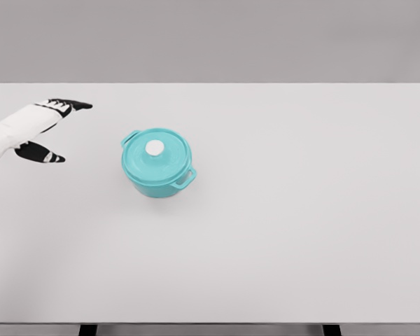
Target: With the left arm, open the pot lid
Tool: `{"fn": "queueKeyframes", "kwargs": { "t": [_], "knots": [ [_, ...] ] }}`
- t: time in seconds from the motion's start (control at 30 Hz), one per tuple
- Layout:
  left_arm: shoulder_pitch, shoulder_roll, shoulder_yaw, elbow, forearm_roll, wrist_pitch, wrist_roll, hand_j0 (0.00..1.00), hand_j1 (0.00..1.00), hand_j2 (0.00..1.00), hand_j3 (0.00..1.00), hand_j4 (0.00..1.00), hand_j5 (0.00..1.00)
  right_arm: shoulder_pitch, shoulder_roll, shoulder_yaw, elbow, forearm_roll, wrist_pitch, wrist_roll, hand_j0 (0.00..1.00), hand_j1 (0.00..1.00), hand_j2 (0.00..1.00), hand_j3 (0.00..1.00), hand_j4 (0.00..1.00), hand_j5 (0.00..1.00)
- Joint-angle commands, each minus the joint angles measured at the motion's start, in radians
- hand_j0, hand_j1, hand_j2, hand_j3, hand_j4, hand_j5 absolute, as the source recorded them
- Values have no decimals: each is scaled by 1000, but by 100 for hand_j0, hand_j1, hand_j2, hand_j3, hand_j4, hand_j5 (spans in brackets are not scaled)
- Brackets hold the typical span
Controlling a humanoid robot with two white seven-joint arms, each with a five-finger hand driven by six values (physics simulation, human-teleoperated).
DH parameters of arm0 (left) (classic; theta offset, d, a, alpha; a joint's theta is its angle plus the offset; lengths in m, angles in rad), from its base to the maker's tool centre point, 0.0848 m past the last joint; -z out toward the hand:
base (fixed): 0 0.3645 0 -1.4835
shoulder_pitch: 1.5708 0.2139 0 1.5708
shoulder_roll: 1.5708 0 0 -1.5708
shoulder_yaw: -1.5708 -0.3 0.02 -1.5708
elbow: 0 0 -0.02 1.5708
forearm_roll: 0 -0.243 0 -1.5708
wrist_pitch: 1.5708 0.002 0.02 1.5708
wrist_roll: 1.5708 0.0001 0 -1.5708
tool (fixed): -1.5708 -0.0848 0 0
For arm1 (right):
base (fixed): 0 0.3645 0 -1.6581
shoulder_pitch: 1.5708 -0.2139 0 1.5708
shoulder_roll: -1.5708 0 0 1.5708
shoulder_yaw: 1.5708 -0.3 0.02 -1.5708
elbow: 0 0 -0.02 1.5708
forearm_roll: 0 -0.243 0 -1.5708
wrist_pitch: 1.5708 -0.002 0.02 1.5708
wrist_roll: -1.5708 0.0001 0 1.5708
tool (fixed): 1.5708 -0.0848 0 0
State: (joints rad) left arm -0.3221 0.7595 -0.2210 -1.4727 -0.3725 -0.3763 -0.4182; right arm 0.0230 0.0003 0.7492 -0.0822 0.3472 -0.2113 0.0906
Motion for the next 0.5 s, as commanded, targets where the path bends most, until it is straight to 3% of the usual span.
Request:
{"fn": "queueKeyframes", "kwargs": {
  "t": [0.0, 0.2, 0.37, 0.43, 0.47],
  "knots": [
    [0, -2, -12, 3, 3, -9, -2, 100, 100, 100, 100, 100, 100, -3, 0, -2, 1, -2, 0, 1, 100, 100, 100, 100, 100, 100],
    [-5, 1, -21, 2, 4, -36, -48, 100, 100, 100, 100, 100, 100, 20, 0, -1, 5, 1, 1, 1, 100, 100, 100, 100, 100, 100],
    [-51, 23, -27, -11, 3, -85, -128, 100, 100, 100, 100, 100, 100, 20, 0, -1, 5, 1, 1, 1, 100, 100, 100, 100, 100, 100],
    [-104, 81, -79, -35, 13, -98, -134, 100, 100, 100, 100, 100, 100, 20, 0, -1, 5, 1, 1, 1, 100, 100, 100, 100, 100, 100],
    [-172, 139, -167, -41, 41, -115, -134, 100, 100, 100, 100, 100, 100, 20, 0, -1, 5, 1, 1, 1, 100, 100, 100, 100, 100, 100]
  ]
}}
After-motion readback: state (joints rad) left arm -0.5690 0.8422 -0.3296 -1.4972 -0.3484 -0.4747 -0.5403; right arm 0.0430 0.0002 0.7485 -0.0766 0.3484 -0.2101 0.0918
